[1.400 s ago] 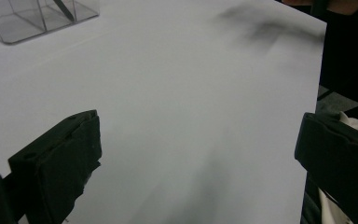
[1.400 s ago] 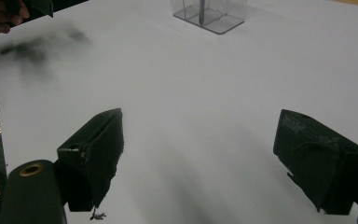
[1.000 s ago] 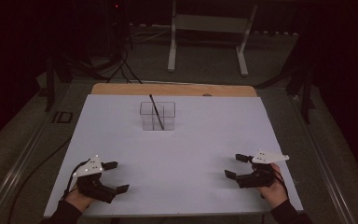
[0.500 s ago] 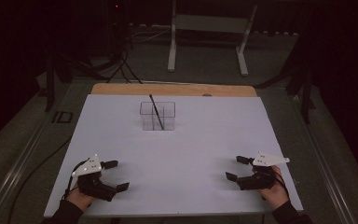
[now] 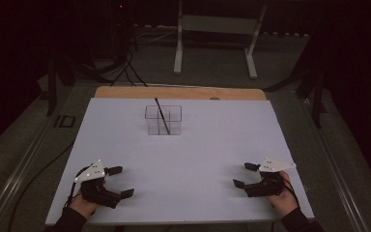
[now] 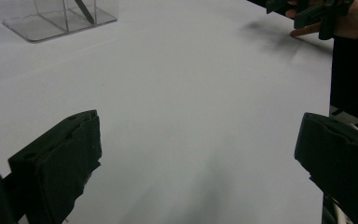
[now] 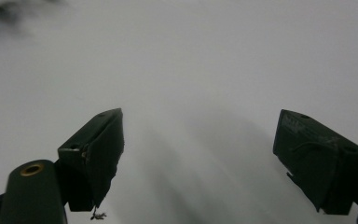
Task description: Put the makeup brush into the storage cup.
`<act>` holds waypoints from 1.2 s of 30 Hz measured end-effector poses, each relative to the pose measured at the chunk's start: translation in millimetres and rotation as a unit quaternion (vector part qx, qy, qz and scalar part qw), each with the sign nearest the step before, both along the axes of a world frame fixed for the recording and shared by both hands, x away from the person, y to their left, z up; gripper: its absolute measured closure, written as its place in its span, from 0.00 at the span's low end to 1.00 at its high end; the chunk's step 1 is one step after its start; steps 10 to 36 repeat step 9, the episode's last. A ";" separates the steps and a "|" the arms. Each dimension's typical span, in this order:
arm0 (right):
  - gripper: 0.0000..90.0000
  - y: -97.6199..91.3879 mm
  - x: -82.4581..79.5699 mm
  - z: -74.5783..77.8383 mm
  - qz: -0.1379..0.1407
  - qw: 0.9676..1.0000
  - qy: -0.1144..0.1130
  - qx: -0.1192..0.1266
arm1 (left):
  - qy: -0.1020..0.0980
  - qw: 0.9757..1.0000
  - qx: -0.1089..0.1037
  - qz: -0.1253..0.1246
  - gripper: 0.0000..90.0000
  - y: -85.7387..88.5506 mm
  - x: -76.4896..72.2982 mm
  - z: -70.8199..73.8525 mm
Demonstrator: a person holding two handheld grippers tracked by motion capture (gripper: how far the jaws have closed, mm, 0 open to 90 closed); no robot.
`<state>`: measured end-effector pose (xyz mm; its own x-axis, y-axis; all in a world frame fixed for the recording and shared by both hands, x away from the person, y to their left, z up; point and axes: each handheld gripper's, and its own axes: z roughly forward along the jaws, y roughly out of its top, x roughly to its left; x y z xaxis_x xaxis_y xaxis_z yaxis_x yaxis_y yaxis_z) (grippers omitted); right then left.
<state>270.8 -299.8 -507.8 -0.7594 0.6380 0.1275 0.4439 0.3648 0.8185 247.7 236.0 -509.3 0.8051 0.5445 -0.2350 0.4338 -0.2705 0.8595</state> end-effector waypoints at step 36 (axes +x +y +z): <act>0.18 1.3 0.2 -1.4 -0.001 1.000 0.000 -0.011 | -0.001 1.000 0.003 -0.002 0.02 -0.4 0.3 -0.4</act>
